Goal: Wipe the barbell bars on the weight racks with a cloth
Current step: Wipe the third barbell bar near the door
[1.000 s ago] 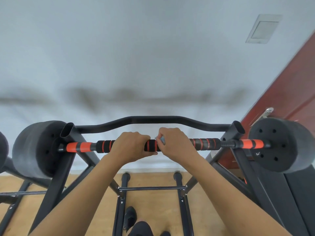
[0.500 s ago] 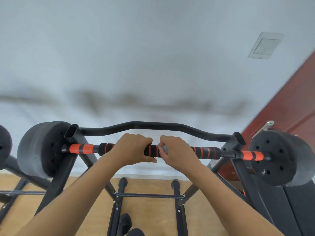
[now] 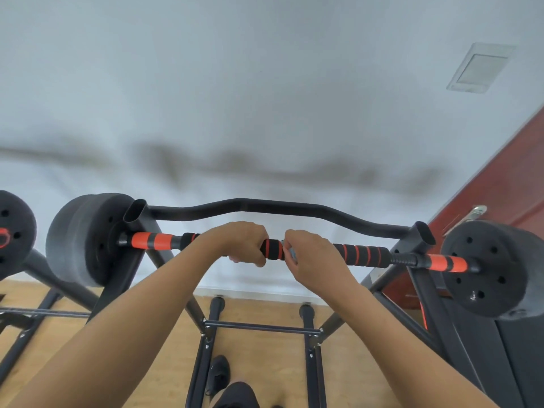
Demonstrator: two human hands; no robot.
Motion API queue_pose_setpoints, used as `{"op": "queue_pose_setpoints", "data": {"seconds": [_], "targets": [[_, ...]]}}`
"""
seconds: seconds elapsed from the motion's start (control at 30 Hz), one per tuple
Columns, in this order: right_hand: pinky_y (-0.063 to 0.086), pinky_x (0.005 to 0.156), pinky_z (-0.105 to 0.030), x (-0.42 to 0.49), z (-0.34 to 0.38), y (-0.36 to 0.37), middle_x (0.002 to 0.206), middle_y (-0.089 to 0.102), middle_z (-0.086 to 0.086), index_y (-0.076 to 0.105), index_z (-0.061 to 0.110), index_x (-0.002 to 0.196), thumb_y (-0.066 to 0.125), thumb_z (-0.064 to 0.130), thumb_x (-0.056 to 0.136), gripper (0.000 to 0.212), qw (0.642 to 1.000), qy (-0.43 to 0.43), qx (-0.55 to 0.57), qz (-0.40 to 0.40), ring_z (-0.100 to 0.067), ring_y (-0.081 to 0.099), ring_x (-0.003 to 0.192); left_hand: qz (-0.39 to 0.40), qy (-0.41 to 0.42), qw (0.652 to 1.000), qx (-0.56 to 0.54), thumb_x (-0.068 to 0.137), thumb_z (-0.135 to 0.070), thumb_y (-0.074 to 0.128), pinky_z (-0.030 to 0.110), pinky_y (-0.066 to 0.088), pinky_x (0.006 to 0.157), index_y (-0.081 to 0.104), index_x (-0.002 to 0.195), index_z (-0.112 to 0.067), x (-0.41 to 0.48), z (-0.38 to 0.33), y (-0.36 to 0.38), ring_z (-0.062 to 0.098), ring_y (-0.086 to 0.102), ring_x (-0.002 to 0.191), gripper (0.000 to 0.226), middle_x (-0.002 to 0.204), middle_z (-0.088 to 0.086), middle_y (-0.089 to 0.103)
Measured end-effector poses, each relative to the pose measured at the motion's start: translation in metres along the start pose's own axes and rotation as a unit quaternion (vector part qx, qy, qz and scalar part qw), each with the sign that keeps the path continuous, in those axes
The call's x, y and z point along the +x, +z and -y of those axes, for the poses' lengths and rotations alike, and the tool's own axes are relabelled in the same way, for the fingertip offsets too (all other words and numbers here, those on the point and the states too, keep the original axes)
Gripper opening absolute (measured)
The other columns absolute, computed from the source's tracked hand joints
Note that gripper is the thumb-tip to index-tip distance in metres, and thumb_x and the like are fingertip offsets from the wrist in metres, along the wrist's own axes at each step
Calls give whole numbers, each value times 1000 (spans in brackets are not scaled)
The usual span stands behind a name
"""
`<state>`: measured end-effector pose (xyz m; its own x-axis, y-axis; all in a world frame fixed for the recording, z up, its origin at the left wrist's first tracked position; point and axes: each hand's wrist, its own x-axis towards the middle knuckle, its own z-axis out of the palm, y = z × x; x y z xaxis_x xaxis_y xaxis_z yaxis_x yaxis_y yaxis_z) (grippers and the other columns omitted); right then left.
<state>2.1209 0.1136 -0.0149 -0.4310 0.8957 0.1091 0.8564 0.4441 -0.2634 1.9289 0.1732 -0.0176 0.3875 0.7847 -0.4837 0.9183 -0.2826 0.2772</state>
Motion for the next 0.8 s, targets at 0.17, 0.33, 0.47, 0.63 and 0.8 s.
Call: {"op": "queue_pose_setpoints", "data": {"seconds": [0.17,0.33,0.47,0.63,0.8], "targets": [[56,64,-34,-21,-4,4,85,59,8,54,22,98,51,30,102,9,999,-46,-20,11,-15,59,68,76,6,992,-101,85,-19,74,30,51,57,64,80,-20,-1,1,-10,19,56,51,12,59,1,60],[55,69,-26,9,-10,-6,83,59,10,53,27,92,59,34,99,12,997,-4,48,-61,-11,60,71,85,0,992,-97,86,-20,73,31,52,60,64,83,-18,1,2,-10,18,57,51,10,60,0,62],[59,72,-32,11,-1,8,88,60,5,54,24,101,55,33,100,9,999,14,-5,-36,-16,62,72,112,0,988,-105,88,-20,74,31,55,62,64,85,-19,3,3,-14,14,58,51,11,61,0,64],[57,60,-33,-19,-4,25,85,59,6,56,20,100,56,24,99,4,997,-56,-31,-47,-14,59,66,170,3,976,-140,89,-21,77,34,54,65,68,91,-15,6,6,-18,16,58,53,11,67,5,64],[54,58,-26,-48,-13,33,86,61,11,60,22,98,59,28,100,6,997,-47,27,-49,-10,60,67,-4,38,997,-74,84,-44,81,29,58,67,63,99,-25,-6,5,-9,13,67,62,30,73,-6,70]]}}
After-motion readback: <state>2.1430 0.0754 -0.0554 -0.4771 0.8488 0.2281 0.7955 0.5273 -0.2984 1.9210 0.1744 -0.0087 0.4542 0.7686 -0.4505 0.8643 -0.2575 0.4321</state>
